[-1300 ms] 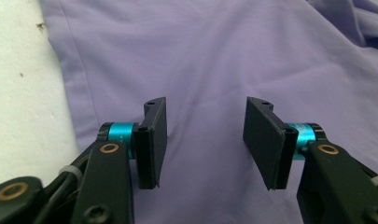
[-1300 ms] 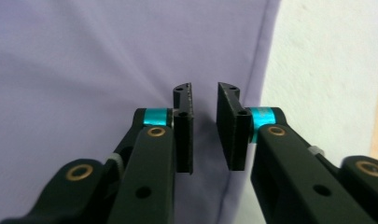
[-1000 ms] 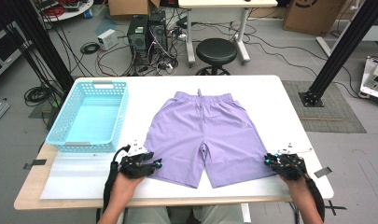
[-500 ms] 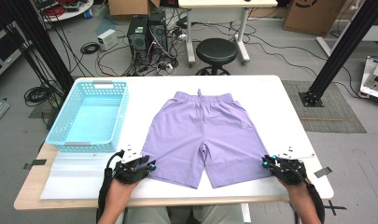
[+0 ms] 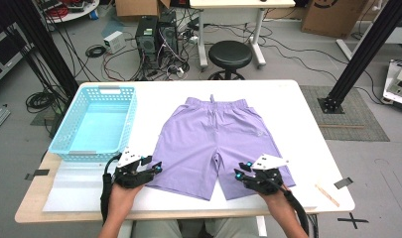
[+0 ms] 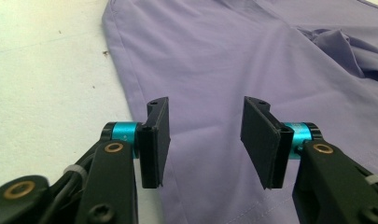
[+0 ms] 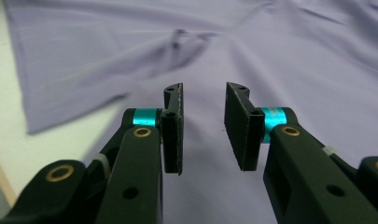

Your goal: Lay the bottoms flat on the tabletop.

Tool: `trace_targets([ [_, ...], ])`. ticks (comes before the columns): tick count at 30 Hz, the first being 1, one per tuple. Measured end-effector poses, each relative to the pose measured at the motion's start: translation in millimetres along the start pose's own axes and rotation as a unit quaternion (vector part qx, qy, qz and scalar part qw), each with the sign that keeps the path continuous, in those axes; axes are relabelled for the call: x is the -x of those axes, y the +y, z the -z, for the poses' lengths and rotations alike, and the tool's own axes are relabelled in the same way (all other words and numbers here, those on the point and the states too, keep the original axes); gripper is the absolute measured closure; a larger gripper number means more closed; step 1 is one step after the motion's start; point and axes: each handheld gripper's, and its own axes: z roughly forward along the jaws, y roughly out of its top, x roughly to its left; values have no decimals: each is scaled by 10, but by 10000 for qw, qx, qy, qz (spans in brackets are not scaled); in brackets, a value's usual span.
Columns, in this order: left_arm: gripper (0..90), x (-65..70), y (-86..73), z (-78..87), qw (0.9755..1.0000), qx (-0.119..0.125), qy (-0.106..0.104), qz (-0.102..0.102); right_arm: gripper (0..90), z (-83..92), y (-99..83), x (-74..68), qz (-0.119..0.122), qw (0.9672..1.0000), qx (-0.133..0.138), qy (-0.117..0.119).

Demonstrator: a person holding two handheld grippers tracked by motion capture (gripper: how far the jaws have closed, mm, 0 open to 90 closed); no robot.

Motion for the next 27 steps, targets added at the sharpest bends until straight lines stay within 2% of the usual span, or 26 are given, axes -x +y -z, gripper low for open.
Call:
trace_targets([
  [2,498,-9,-5,-1,10000,-28,9,-1,699,-106,47,-91,36,9998,-98,177],
  [5,498,-22,-12,6,10000,-35,28,16,723,-220,94,-184,108,9993,-187,318],
  [6,498,-28,-13,10,10000,-45,20,9,741,-258,107,-217,154,9990,-257,326],
  [8,498,-26,-18,14,10000,-40,18,23,795,-337,110,-269,355,9979,-534,132],
  [10,499,-30,-21,26,10000,-53,7,-6,847,-385,80,-292,410,9965,-716,153],
  [12,499,-27,-30,28,10000,-45,-13,4,885,-372,58,-313,407,9968,-672,141],
  [15,498,-24,-40,41,10000,-40,-40,-9,898,-330,46,-330,423,9961,-763,130],
  [21,497,-29,-46,55,10000,16,-64,4,900,-220,26,-320,340,9944,-955,298],
  [22,495,-31,-44,54,10000,17,-77,4,900,-210,29,-306,291,9949,-899,339],
  [24,490,-31,-41,49,9999,49,-92,34,812,-196,65,-286,182,9968,-691,359],
  [27,486,-34,-33,48,9999,54,-117,16,786,-218,150,-303,120,9981,-426,433],
])
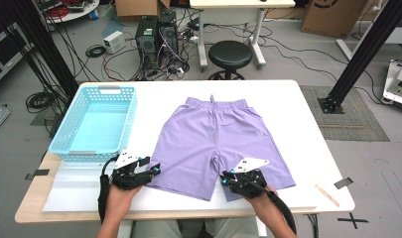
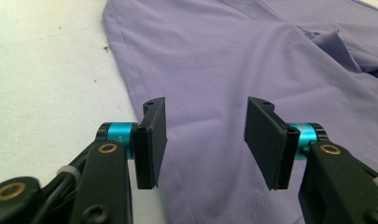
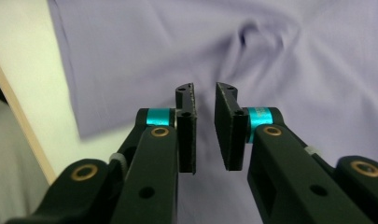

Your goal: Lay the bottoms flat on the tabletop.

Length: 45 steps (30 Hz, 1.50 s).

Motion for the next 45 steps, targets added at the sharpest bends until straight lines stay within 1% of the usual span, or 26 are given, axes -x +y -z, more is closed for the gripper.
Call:
trace_targets([
  [2,486,-1,0,-7,10000,14,-15,30,782,-54,71,-66,70,9998,108,148],
  [4,486,-14,-1,-14,10000,3,-2,34,782,-129,114,-139,159,9997,59,183],
  [6,485,-26,0,-16,10000,8,2,64,774,-250,139,-196,292,9995,-100,93],
  [8,484,-31,0,-13,10000,-14,7,56,775,-346,131,-211,295,9990,-316,63],
  [9,483,-29,0,-11,10000,-12,-5,50,777,-367,122,-214,302,9989,-353,89],
  [10,483,-31,0,-5,10000,-23,-9,31,786,-367,115,-218,293,9990,-310,109],
  [12,483,-39,-2,-5,10000,-21,2,34,855,-353,111,-231,308,9985,-351,275],
  [13,482,-42,-1,-5,10000,-27,4,48,893,-344,106,-254,389,9980,-374,339],
  [15,481,-43,2,-4,10000,6,4,81,900,-334,103,-286,497,9968,-407,472],
  [18,481,-47,13,3,10000,28,-6,56,899,-302,99,-316,610,9948,-484,662],
  [19,481,-48,16,3,10000,39,5,72,895,-290,97,-310,618,9946,-447,700],
  [22,478,-56,13,-1,10000,3,-2,61,751,-259,104,-276,515,9964,-271,622],
  [23,478,-55,9,-8,10000,0,11,62,721,-254,116,-271,428,9973,-200,568],
  [25,477,-54,5,-17,10000,-27,21,73,712,-273,148,-277,410,9975,-123,565],
  [27,476,-55,8,-22,10000,-32,21,83,705,-326,180,-314,460,9973,-138,548],
  [29,473,-54,14,-24,10000,-15,14,96,706,-398,195,-356,586,9965,-237,547],
  [30,470,-52,19,-23,9999,4,17,106,707,-429,195,-379,575,9962,-325,573],
  [31,467,-54,25,-19,10000,8,11,80,707,-450,185,-398,643,9954,-371,600],
  [32,463,-50,30,-16,9999,37,10,94,709,-441,180,-417,692,9951,-360,611],
  [34,457,-52,39,-16,9999,77,1,108,709,-415,170,-428,728,9929,-404,850],
  [36,438,-55,47,-19,9999,121,7,106,695,-384,160,-429,790,9921,-386,895],
  [37,432,-56,49,-22,9998,158,-14,123,663,-353,157,-416,742,9927,-286,903],
  [39,426,-52,55,-31,9997,201,-29,121,586,-270,162,-327,606,9953,-37,750],
  [42,420,-39,77,-33,9996,261,-39,91,524,-125,162,-81,238,9985,286,398],
  [44,419,-27,97,-31,9993,340,-47,122,509,-19,131,102,74,9990,432,28],
  [45,419,-27,104,-33,9993,355,-51,112,508,43,97,221,5,9986,449,-294],
])
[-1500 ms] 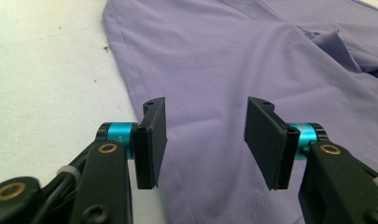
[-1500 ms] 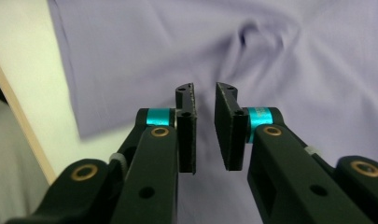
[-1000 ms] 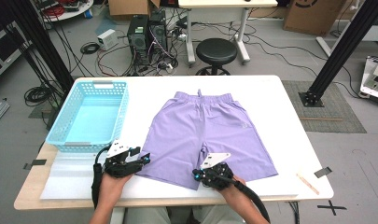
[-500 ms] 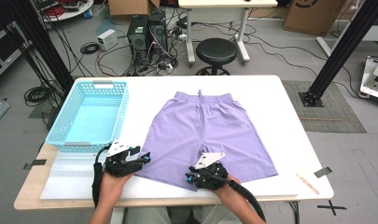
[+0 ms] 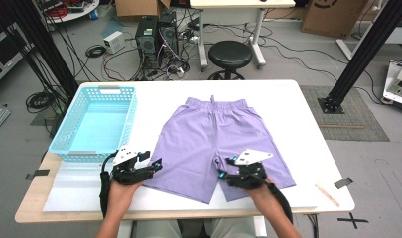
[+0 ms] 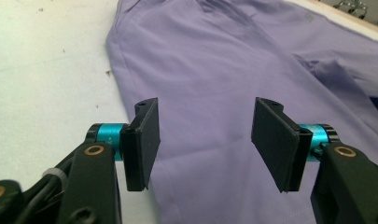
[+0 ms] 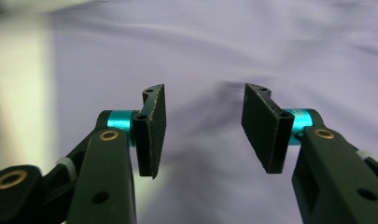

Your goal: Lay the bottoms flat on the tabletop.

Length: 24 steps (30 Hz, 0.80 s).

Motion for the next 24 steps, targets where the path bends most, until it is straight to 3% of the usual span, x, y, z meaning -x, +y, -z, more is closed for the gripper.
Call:
trace_targets([
  [3,414,-6,28,-16,10000,62,9,11,535,95,-110,317,-172,9976,-172,-655],
  [5,409,-18,49,-33,9999,110,11,48,552,156,-236,578,-361,9918,-463,-1132],
  [7,408,-31,64,-52,9999,123,14,66,565,210,-354,780,-560,9863,-649,-1408],
  [9,408,-52,82,-72,9999,113,47,58,588,252,-448,909,-756,9824,-785,-1517],
  [10,407,-54,88,-82,9999,127,49,72,588,268,-512,967,-791,9811,-894,-1521],
  [15,407,-64,142,-129,9998,171,33,6,621,402,-631,983,-867,9856,-805,-1211],
  [17,403,-71,166,-154,9997,218,52,31,599,418,-573,1024,-833,9865,-862,-1118],
  [19,397,-82,188,-187,9996,269,28,76,577,401,-463,1091,-888,9885,-614,-1057],
  [22,386,-112,203,-222,9995,309,40,110,553,240,-195,1260,-913,9903,-314,-996],
  [24,370,-139,214,-246,9993,314,68,165,588,82,-43,1372,-898,9896,-399,-1051],
])
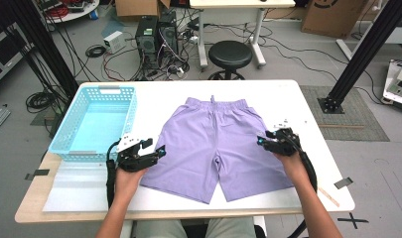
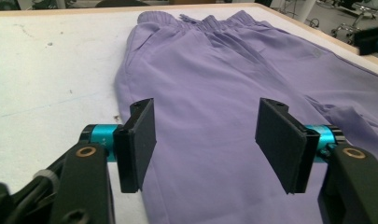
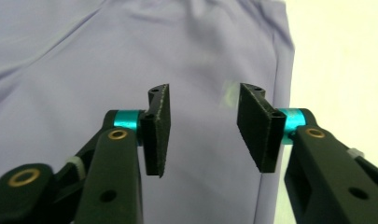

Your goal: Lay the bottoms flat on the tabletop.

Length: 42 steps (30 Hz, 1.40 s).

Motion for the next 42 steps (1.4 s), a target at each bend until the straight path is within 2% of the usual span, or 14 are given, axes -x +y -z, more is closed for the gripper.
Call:
trace_targets([
  [3,369,-35,23,-27,10000,30,17,12,665,-275,232,39,122,9999,-61,-13],
  [5,369,-50,36,-47,10000,63,34,41,678,-425,330,42,136,9999,-61,28],
  [7,370,-66,46,-69,10000,54,37,47,682,-605,422,47,277,9995,-101,-74],
  [11,369,-76,61,-78,10000,66,52,52,714,-932,553,109,165,9989,-350,-273],
  [13,370,-81,65,-75,9999,56,78,55,717,-1025,566,113,265,9971,-520,-483],
  [15,369,-95,71,-68,9999,40,102,66,716,-1040,556,154,117,9976,-407,-541],
  [18,369,-100,73,-60,9999,48,110,69,669,-974,529,258,-278,9985,-363,-289],
  [20,369,-101,70,-56,9999,44,94,69,627,-856,515,312,-470,9987,-166,-73],
  [22,369,-102,68,-57,9999,69,57,80,598,-676,494,326,-433,9989,96,-128],
  [28,345,-98,73,-55,9998,149,-30,99,442,-251,343,366,-329,9983,440,-207],
  [31,282,-82,82,-43,9998,189,-5,80,354,-139,243,375,-329,9984,449,-119],
  [33,262,-76,89,-29,9996,280,-20,72,243,-83,175,357,-321,9983,418,-230],
  [36,262,-67,104,-13,9991,401,-125,12,217,13,72,320,-247,9984,459,-225],
  [42,262,-29,146,-2,9985,503,-197,-117,214,215,-85,230,-185,9969,770,20],
])
